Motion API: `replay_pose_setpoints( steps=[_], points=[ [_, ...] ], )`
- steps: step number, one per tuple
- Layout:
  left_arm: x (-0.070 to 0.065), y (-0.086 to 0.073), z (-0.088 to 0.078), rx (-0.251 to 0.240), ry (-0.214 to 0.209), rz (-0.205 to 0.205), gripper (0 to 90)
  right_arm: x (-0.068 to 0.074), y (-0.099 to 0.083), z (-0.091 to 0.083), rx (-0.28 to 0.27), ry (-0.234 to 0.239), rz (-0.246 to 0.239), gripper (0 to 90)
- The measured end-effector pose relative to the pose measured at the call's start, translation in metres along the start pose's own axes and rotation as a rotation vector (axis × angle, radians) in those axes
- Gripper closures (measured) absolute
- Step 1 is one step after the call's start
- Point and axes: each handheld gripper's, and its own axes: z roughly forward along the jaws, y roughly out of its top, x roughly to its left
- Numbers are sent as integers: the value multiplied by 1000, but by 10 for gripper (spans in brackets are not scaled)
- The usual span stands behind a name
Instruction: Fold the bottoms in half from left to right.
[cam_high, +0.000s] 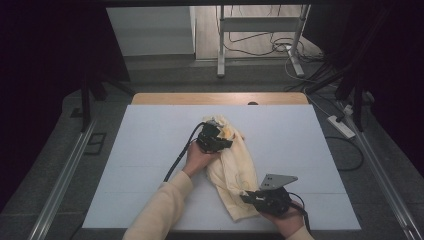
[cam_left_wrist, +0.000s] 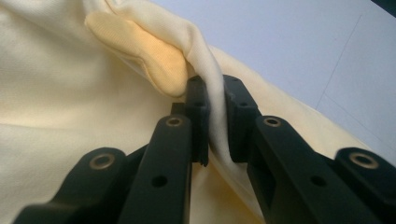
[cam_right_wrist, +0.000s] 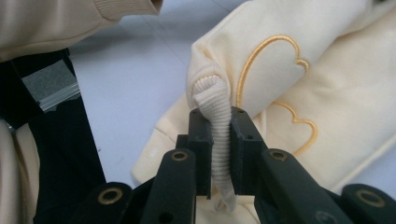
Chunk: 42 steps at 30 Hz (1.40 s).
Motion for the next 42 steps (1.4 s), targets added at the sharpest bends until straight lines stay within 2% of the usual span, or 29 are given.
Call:
replay_pose_setpoints(
  steps=[14,27,32,34,35,38,42],
  points=[
    [0,0,4,-3,8,0,815,-11,-10,-11,29,-40,46,809],
    [-1,0,3,1,6,6,797,-20,-17,-15,61,-59,83,816],
    [-3,-1,1,-16,9,9,708,-26,-21,-17,85,-67,114,816],
    [-4,-1,-1,-29,21,10,627,-28,-23,-18,86,-68,125,813],
    [-4,-1,-2,-38,24,7,581,-29,-23,-18,84,-72,125,793],
    [-3,-1,-7,-44,26,-3,466,-28,-22,-20,71,-103,122,597],
    [-1,-5,-16,-53,13,-9,413,-29,-17,-26,29,-132,132,446]
  ],
)
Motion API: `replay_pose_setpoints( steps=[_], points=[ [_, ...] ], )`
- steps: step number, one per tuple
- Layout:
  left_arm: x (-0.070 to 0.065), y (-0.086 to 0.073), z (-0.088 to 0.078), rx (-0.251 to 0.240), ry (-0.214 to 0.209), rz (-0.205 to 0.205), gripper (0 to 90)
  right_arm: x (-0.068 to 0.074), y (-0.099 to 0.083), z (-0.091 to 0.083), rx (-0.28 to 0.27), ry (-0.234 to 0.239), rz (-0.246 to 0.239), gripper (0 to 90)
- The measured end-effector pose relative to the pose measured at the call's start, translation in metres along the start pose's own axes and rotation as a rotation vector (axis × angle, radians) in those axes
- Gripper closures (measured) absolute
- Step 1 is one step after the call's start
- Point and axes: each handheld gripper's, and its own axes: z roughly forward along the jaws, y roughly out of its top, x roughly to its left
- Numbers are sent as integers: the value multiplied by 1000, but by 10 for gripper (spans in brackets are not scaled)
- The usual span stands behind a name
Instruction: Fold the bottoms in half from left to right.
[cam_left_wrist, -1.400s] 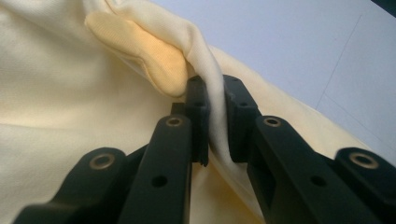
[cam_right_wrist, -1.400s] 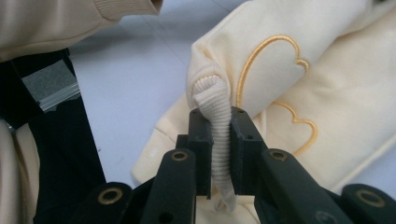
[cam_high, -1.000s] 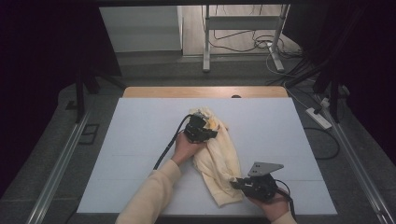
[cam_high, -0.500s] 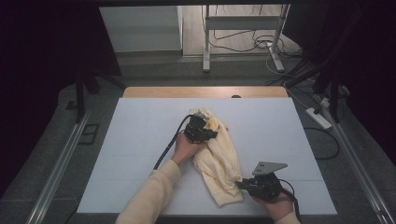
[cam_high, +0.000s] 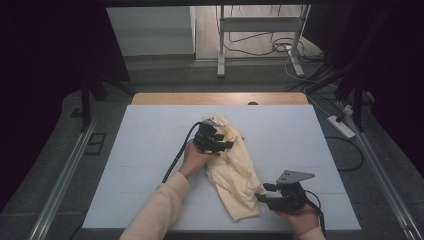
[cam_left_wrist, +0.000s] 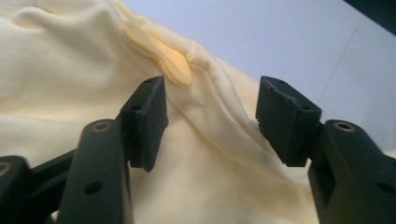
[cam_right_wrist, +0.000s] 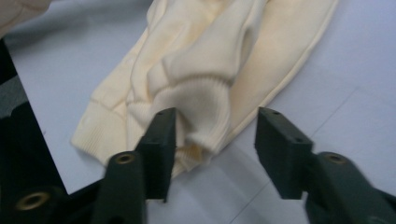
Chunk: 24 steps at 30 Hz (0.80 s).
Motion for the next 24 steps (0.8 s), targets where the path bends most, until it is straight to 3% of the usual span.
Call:
replay_pose_setpoints(
  steps=[6,13,24],
  points=[
    [-1,-5,-11,-15,-11,11,394,-6,8,-10,-41,4,31,391],
    [-5,-15,-20,2,-10,57,380,-8,19,-15,-61,3,50,374],
    [-10,-33,-41,-4,-2,83,365,-11,36,-6,-73,-9,29,375]
  ],
)
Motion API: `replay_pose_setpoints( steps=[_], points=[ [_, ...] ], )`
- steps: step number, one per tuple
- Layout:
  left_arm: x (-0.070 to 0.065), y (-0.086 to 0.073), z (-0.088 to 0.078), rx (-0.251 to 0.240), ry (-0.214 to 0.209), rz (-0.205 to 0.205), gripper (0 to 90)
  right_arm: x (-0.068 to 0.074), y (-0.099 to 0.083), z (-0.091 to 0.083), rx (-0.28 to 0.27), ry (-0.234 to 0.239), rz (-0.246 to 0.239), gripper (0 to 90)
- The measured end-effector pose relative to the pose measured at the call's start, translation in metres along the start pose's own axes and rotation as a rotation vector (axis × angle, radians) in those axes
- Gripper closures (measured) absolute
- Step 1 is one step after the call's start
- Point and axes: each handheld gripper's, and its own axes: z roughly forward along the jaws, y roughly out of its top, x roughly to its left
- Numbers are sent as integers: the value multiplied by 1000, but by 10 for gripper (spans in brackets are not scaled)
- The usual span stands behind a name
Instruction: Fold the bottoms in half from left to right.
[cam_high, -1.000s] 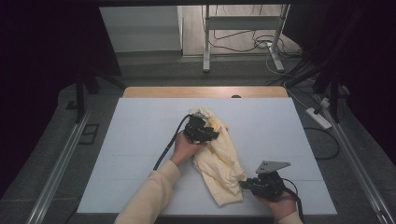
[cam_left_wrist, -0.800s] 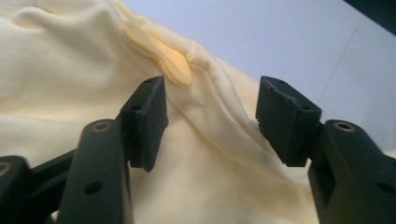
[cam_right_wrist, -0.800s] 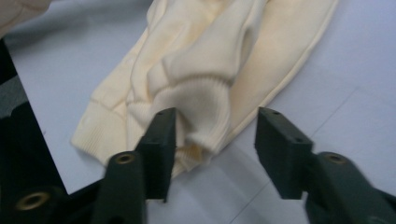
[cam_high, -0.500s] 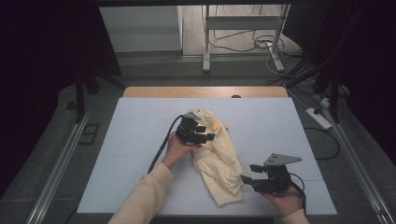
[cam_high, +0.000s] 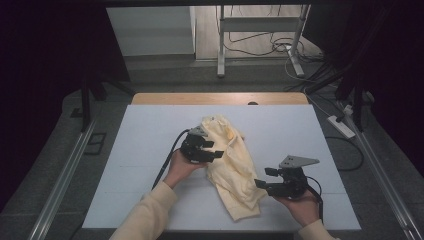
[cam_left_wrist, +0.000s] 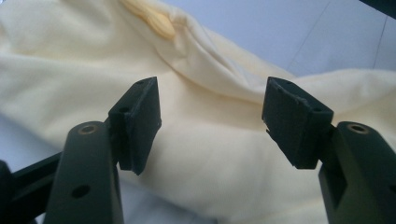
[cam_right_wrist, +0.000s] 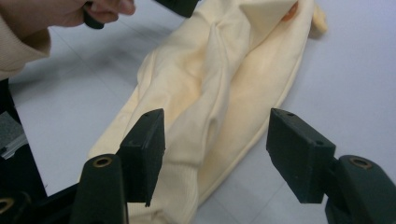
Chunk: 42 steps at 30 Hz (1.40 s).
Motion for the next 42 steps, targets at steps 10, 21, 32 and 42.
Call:
replay_pose_setpoints(
  steps=[10,21,32,42],
  points=[
    [-3,-12,-16,14,11,-4,364,0,31,29,19,-29,-51,376],
    [-5,-18,-22,12,-5,0,342,0,50,70,90,-37,-64,479],
    [-5,-19,-23,7,-4,-6,338,-4,36,68,152,-18,-97,843],
    [-2,-21,-25,0,-1,-15,339,-19,21,48,147,-63,-36,850]
  ],
)
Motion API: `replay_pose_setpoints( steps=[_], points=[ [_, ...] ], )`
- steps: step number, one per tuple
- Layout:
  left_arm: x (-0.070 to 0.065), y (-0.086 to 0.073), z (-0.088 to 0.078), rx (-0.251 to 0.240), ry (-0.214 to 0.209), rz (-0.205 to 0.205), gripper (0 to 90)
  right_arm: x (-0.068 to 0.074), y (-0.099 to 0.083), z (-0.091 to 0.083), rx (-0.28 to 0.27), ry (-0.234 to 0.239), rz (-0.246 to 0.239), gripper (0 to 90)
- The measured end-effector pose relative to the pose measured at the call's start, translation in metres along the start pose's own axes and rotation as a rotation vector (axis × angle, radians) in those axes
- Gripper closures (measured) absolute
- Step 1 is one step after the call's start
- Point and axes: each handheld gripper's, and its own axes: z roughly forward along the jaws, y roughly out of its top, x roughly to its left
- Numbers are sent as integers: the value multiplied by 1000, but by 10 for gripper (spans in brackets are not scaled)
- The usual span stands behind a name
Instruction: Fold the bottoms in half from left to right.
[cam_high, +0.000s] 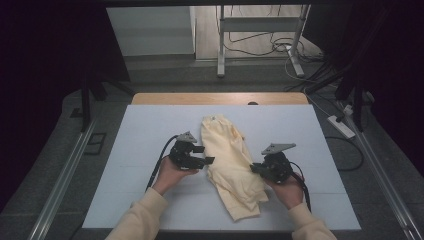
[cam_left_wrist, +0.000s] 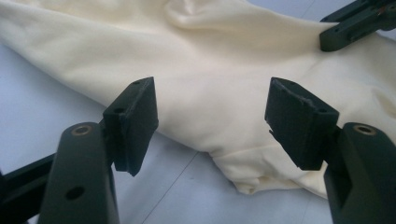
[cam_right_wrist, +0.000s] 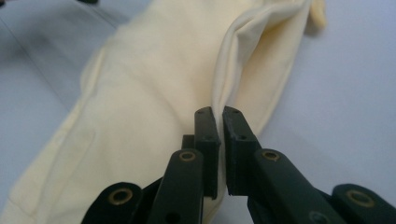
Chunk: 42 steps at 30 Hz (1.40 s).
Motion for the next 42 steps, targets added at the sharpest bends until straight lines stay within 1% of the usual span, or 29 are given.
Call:
replay_pose_setpoints(
  steps=[4,7,10,12,14,17,18,19,20,22,24,25,27,30,33,37,40,42],
  points=[
    [0,0,0,2,1,-2,339,-4,-11,7,35,15,28,850],
    [1,0,1,1,1,-1,339,-3,-14,15,70,15,19,850],
    [2,0,0,-2,0,1,340,-3,-14,19,88,7,9,849],
    [2,0,-1,-4,-2,-4,341,-4,-14,18,86,9,6,836],
    [3,0,-1,-1,-2,-4,341,-5,-13,14,75,-2,7,775],
    [3,0,-1,-10,-3,-4,341,-5,-9,4,26,-26,6,655],
    [3,0,-1,-11,-2,-4,342,-4,-6,1,16,-23,4,630],
    [3,0,-1,-9,-4,-3,343,-3,-2,-5,-9,-12,2,596],
    [3,0,0,-9,-3,-2,343,-1,1,-9,-28,-6,-6,574],
    [2,0,0,-10,-4,-3,342,6,6,-13,-54,-11,-38,526],
    [3,1,0,-14,-4,-3,342,15,9,-14,-68,16,-66,498],
    [3,1,0,-16,-5,-4,343,18,10,-13,-70,28,-78,486],
    [4,2,-1,-15,-5,-5,343,29,14,-11,-71,86,-98,476],
    [5,2,-2,-17,-3,-3,343,46,21,-7,-67,120,-151,467],
    [6,2,-3,-22,-3,-10,342,57,22,-4,-56,151,-182,467],
    [6,2,-4,-25,0,-8,343,64,21,0,-33,166,-200,469],
    [6,2,-5,-28,-1,-8,343,65,19,4,-22,179,-192,472],
    [6,2,-5,-26,0,-5,343,66,18,6,-10,181,-196,476]
  ],
)
